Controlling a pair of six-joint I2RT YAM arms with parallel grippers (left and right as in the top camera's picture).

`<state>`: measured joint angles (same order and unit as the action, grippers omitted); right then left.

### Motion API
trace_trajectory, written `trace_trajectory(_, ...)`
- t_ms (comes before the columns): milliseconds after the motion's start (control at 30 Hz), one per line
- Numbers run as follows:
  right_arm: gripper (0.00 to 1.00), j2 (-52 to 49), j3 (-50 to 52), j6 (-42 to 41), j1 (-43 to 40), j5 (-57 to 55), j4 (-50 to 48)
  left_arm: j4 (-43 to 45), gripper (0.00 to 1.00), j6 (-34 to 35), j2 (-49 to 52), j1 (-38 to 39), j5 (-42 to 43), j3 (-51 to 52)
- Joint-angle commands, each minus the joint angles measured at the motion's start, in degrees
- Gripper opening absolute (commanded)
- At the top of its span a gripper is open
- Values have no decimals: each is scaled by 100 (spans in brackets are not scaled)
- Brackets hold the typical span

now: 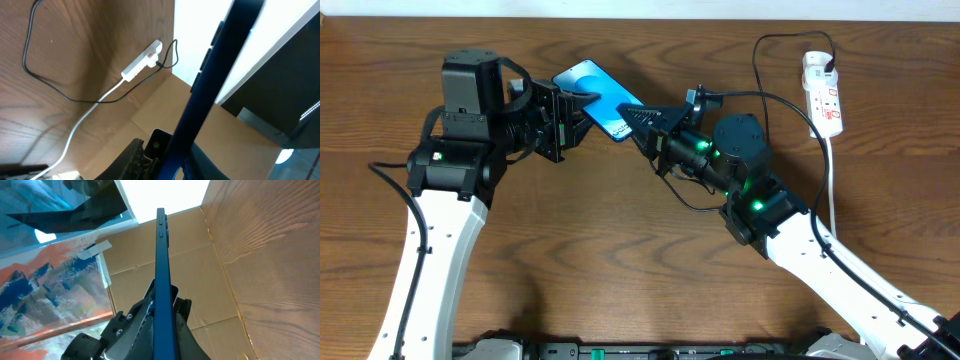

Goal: Plug charger to phone and switch on socket

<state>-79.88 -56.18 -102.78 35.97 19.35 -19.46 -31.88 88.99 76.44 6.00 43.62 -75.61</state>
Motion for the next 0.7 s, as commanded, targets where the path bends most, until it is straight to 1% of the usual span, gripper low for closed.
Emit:
trace_trajectory(0, 1, 35, -70, 109, 144, 4, -87, 11, 23, 4, 28, -20, 79, -44)
trace_trajectory(67, 1, 35, -70, 109, 149, -2, -87, 11, 19, 4, 28, -20, 79, -44)
trace_trajectory(133, 1, 35, -70, 109, 153, -20, -85, 11, 19, 4, 28, -20, 79, -44)
trace_trajectory(167, 1, 35, -70, 109, 153, -20, -85, 11, 15, 4, 28, -20, 79, -44)
trace_trajectory(333, 1, 35, -70, 109, 153, -28, -46, 11, 14, 4, 28, -20, 79, -44)
trace_trajectory(367, 1, 35, -70, 107, 153, -37, -46, 11, 11, 4, 28, -20, 81, -44)
trace_trajectory(467, 1, 35, -70, 107, 153, -37, -48, 11, 8, 4, 28, -20, 79, -44)
trace_trajectory(667, 1, 35, -70, 105, 153, -39, -48, 13, 8, 7, 28, -20, 79, -44)
